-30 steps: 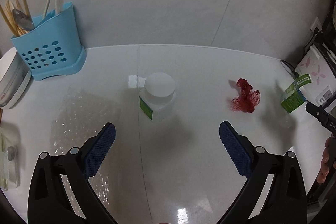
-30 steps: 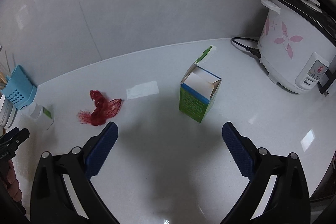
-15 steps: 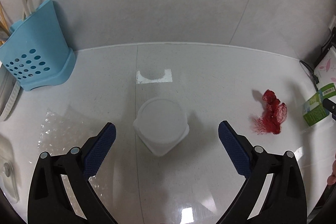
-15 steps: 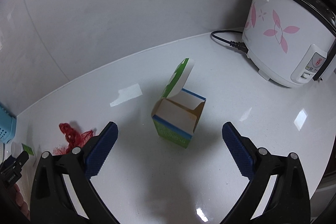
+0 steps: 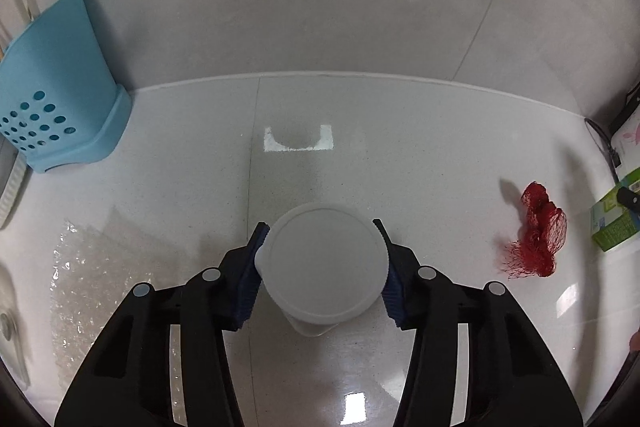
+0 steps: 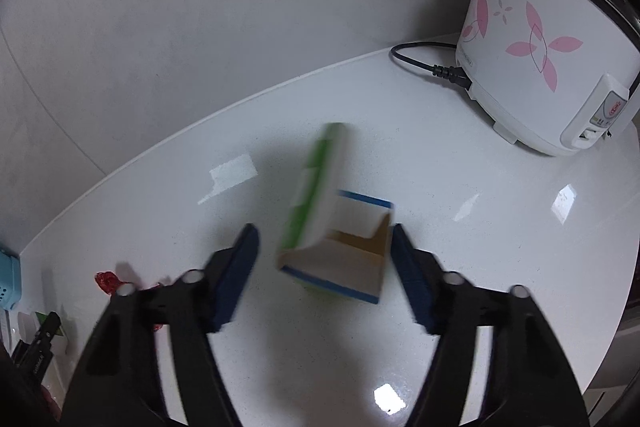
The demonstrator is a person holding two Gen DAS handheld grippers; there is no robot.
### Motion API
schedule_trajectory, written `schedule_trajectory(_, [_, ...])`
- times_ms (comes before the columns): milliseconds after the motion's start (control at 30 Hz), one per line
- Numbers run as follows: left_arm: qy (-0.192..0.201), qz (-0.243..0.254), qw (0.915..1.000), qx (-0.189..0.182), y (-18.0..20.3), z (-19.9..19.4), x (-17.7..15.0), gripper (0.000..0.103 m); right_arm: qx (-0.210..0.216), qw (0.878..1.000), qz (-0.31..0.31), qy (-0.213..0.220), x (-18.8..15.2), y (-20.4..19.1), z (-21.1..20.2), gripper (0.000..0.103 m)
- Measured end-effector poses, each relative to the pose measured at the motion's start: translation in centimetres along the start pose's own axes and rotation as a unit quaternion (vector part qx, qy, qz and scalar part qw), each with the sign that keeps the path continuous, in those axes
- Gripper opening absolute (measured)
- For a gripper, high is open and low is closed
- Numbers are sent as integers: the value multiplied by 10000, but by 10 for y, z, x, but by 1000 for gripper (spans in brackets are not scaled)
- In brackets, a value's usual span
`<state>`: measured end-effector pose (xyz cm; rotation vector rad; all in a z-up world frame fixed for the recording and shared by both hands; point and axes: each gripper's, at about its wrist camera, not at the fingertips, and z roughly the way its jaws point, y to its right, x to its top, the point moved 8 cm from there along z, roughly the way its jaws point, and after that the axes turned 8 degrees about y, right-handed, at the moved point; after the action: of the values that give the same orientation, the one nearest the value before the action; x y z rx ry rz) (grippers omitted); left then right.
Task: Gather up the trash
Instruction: 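Lift the white bottle and green carton and carry them over the wastebasket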
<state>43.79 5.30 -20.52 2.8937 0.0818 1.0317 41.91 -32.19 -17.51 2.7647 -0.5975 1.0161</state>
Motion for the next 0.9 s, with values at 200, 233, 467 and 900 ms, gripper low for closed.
schedule_trajectory(200, [51, 129, 9998, -117, 9, -7, -3, 49, 175, 9998, -92, 66, -3, 1, -5, 45])
schedule_trajectory(233, [47, 123, 9998, -138, 12, -9, -3, 49, 192, 9997, -103, 74, -4, 2, -6, 45])
schedule_trajectory(467, [108, 113, 9995, -278, 20, -30, -6, 49, 344, 9988, -295, 206, -8, 1, -25, 45])
schedule_trajectory(900, [287, 221, 9981, -500, 44, -87, -12, 49, 774, 9941, -615, 456, -25, -4, -75, 45])
